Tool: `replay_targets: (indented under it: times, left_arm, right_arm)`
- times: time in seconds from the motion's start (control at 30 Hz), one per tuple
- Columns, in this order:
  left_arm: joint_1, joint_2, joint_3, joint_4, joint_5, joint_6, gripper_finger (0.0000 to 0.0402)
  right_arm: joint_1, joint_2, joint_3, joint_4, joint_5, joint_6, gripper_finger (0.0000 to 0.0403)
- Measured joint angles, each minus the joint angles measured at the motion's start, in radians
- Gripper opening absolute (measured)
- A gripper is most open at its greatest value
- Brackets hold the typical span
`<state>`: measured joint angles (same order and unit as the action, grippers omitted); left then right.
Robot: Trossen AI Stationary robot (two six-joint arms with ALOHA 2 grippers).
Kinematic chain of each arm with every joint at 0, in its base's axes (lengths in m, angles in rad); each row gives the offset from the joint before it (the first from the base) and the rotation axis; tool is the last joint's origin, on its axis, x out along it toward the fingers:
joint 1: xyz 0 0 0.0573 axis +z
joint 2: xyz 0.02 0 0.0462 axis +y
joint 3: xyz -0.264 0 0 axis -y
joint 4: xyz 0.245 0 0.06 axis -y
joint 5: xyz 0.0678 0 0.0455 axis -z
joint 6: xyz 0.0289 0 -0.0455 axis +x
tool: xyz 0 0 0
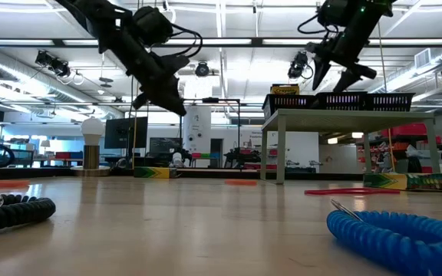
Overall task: Pick & Place Office Desk Supplies
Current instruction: Put the yellow rubber band into the middle black basket on the shelf
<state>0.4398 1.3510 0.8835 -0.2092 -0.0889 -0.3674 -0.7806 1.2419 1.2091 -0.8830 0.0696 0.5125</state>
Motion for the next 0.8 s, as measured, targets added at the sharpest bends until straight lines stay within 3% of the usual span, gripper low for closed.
replay_targets:
  times: [0.17,0.3,0.6,0.8]
  left_arm:
    - [0.063,0.001,0.046,-0.098,0.014,0.026,0.002]
    - [0.109,0.013,0.08,-0.188,0.062,0.072,0.0038]
    - [0.176,0.065,0.139,-0.3,0.067,0.159,0.0096]
    - [0.177,0.085,0.156,-0.296,0.071,0.172,0.011]
  right_arm:
    - [0.039,0.014,0.003,-0.029,0.113,-0.055,0.0285]
    - [0.074,0.017,0.003,-0.024,0.134,-0.095,0.0298]
    - [0.057,0.06,0.007,-0.081,-0.071,0.024,0.0323]
    - [0.045,0.062,0.09,-0.119,-0.069,0.048,0.0323]
